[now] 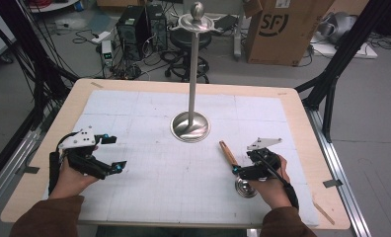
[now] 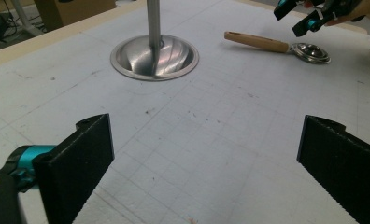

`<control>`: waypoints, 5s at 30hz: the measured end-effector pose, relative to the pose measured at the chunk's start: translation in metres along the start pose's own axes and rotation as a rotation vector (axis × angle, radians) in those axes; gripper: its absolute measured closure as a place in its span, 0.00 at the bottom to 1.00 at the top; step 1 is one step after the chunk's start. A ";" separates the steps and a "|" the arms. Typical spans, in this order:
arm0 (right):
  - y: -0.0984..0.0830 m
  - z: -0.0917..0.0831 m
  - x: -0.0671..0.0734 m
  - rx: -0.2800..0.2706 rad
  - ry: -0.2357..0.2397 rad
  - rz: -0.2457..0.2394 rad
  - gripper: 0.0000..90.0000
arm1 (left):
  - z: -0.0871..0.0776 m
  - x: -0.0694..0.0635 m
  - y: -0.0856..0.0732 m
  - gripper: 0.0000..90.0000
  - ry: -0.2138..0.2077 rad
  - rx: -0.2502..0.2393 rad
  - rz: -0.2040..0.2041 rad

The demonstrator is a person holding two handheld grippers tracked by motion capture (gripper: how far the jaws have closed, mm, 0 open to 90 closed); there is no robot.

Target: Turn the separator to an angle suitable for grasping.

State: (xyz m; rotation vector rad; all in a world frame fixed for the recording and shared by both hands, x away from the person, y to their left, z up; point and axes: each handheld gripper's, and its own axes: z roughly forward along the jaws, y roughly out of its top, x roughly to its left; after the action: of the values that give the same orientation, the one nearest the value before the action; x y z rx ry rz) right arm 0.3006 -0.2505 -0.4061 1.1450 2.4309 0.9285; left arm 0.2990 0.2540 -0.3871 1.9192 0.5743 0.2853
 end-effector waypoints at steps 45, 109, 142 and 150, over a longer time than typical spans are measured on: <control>0.003 0.024 0.011 0.226 0.035 -0.115 0.72 | 0.003 0.000 -0.001 0.05 -0.007 0.010 0.003; 0.024 0.028 0.007 0.381 0.112 -0.238 0.77 | 0.002 0.001 -0.001 0.05 -0.005 0.013 0.004; 0.036 -0.018 0.010 -0.132 0.318 -0.195 0.77 | 0.002 -0.002 0.001 0.05 -0.023 -0.006 0.008; 0.041 -0.024 0.016 -0.169 0.333 -0.214 0.77 | 0.004 -0.007 0.006 0.05 -0.042 -0.011 0.027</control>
State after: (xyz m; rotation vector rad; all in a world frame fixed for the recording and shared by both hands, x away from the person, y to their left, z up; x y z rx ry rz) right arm 0.3016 -0.2286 -0.3613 0.7011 2.5993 1.3106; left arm 0.2962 0.2449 -0.3831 1.9188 0.5186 0.2641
